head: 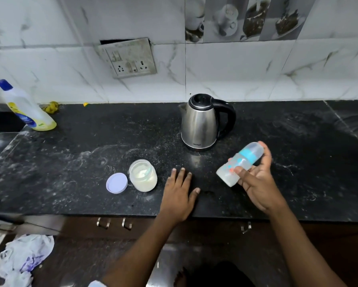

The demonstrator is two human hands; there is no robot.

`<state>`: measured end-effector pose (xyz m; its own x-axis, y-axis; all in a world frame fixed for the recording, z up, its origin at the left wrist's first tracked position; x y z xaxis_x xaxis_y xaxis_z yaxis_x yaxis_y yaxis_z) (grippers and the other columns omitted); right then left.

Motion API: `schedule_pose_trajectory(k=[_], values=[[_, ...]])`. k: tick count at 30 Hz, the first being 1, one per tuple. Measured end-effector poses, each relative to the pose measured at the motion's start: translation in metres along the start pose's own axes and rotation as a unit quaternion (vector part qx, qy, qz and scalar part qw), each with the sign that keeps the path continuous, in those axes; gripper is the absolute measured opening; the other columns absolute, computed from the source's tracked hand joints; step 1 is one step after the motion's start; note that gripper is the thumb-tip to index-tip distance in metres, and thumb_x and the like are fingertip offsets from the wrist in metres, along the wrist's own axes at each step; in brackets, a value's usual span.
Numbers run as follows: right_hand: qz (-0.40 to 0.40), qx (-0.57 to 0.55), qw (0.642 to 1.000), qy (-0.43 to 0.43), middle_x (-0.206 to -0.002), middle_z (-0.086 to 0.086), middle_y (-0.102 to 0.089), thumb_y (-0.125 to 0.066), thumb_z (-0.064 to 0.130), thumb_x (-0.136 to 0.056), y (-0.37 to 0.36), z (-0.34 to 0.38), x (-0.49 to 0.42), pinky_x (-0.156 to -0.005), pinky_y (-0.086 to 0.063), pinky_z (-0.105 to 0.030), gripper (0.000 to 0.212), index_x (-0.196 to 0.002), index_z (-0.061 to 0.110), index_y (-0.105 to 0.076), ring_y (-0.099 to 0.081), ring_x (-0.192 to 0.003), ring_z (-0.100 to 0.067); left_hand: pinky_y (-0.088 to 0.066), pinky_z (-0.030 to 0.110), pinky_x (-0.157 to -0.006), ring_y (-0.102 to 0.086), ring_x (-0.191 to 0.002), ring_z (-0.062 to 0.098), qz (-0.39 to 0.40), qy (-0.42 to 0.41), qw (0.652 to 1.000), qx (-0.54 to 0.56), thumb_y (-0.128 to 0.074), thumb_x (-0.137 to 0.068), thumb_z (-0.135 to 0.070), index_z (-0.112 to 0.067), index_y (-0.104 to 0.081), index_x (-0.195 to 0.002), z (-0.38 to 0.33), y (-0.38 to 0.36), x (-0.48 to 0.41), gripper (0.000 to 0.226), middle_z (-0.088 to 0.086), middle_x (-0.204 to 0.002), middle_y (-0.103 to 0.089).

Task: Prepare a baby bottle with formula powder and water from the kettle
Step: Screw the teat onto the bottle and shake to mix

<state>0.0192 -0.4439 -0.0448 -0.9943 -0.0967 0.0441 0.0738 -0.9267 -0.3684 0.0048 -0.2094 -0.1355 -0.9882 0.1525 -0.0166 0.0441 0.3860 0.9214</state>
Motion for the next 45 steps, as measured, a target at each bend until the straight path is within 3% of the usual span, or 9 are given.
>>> schedule_pose_trajectory(k=[3, 7, 10, 21, 24, 34, 38, 41, 45], values=[[0.069, 0.053, 0.996, -0.014, -0.145, -0.033, -0.050, -0.079, -0.009, -0.080, -0.015, -0.006, 0.004, -0.099, -0.058, -0.052, 0.101, -0.147, 0.054, -0.036, -0.062, -0.122, -0.040, 0.006, 0.051, -0.132, 0.010, -0.167, 0.031, 0.021, 0.001, 0.998, -0.056, -0.026, -0.106, -0.069, -0.025, -0.019, -0.171, 0.013, -0.014, -0.009, 0.079, 0.006, -0.181, 0.001], [-0.030, -0.009, 1.000, -0.001, -0.152, -0.028, -0.047, -0.072, -0.007, -0.080, -0.012, 0.001, 0.004, -0.101, -0.056, -0.055, 0.102, -0.154, 0.048, -0.029, -0.061, -0.124, -0.035, 0.014, 0.057, -0.130, 0.014, -0.166, 0.030, 0.052, 0.002, 0.994, -0.092, -0.012, -0.100, -0.080, -0.034, -0.006, -0.172, 0.020, -0.036, -0.007, 0.085, 0.004, -0.180, 0.011], [0.069, 0.060, 0.995, -0.036, -0.140, -0.036, -0.052, -0.079, -0.012, -0.079, -0.026, -0.009, 0.006, -0.102, -0.053, -0.063, 0.105, -0.151, 0.047, -0.032, -0.061, -0.120, -0.045, 0.014, 0.058, -0.130, 0.013, -0.166, 0.030, 0.058, 0.014, 0.993, -0.100, -0.009, -0.099, -0.081, -0.036, -0.003, -0.171, 0.024, -0.040, -0.005, 0.085, 0.008, -0.181, 0.009], [-0.014, -0.008, 0.999, -0.044, -0.126, -0.010, -0.071, -0.071, -0.006, -0.083, -0.022, -0.009, 0.003, -0.095, -0.059, -0.054, 0.099, -0.157, 0.043, -0.026, -0.063, -0.121, -0.036, 0.012, 0.058, -0.131, 0.014, -0.166, 0.031, 0.058, 0.016, 0.994, -0.089, -0.010, -0.098, -0.081, -0.034, -0.002, -0.171, 0.023, -0.035, -0.008, 0.087, 0.008, -0.180, 0.011], [0.079, 0.058, 0.994, -0.053, -0.130, -0.025, -0.066, -0.077, -0.010, -0.081, -0.037, -0.008, 0.009, -0.098, -0.057, -0.058, 0.102, -0.154, 0.046, -0.032, -0.063, -0.119, -0.042, 0.010, 0.060, -0.131, 0.012, -0.166, 0.032, 0.062, 0.010, 0.993, -0.104, -0.006, -0.097, -0.081, -0.033, -0.001, -0.171, 0.023, -0.038, -0.006, 0.089, 0.009, -0.181, 0.009], [-0.020, -0.019, 0.999, -0.045, -0.122, -0.013, -0.073, -0.079, 0.000, -0.082, -0.017, -0.013, 0.017, -0.086, -0.062, -0.047, 0.097, -0.152, 0.048, -0.033, -0.067, -0.116, -0.031, 0.012, 0.059, -0.131, 0.012, -0.166, 0.032, 0.054, 0.015, 0.994, -0.092, -0.008, -0.097, -0.081, -0.033, -0.002, -0.171, 0.022, -0.038, -0.006, 0.088, 0.009, -0.181, 0.007], [0.104, 0.063, 0.990, -0.065, -0.129, -0.032, -0.064, -0.079, -0.008, -0.079, -0.033, -0.006, 0.019, -0.094, -0.059, -0.055, 0.102, -0.152, 0.049, -0.036, -0.066, -0.117, -0.042, 0.011, 0.060, -0.131, 0.011, -0.166, 0.033, 0.056, 0.011, 0.994, -0.098, -0.005, -0.096, -0.081, -0.033, -0.002, -0.171, 0.022, -0.039, -0.005, 0.090, 0.010, -0.181, 0.006], [-0.008, -0.015, 0.999, -0.037, -0.136, -0.020, -0.060, -0.078, 0.001, -0.082, -0.021, 0.001, 0.012, -0.090, -0.062, -0.051, 0.096, -0.155, 0.043, -0.030, -0.066, -0.119, -0.032, 0.011, 0.059, -0.131, 0.011, -0.166, 0.032, 0.053, 0.014, 0.994, -0.092, -0.005, -0.095, -0.082, -0.033, -0.003, -0.171, 0.021, -0.038, -0.006, 0.091, 0.009, -0.181, 0.005], [0.063, 0.051, 0.996, -0.039, -0.129, -0.031, -0.063, -0.075, -0.006, -0.081, -0.035, 0.001, 0.013, -0.090, -0.061, -0.051, 0.097, -0.155, 0.041, -0.032, -0.068, -0.114, -0.036, 0.011, 0.060, -0.131, 0.012, -0.166, 0.032, 0.057, 0.014, 0.994, -0.096, -0.004, -0.095, -0.082, -0.033, -0.002, -0.171, 0.021, -0.038, -0.004, 0.091, 0.009, -0.181, 0.006]])
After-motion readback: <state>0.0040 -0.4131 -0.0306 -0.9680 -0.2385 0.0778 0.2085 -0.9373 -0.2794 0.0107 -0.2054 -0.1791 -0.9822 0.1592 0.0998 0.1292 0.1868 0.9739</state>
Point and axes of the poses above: each hand's wrist, its own x-axis away from the middle knuckle, its own y-axis out of the back of the hand, z = x × y, the point moved 6 cm from there along -x, towards the middle knuckle
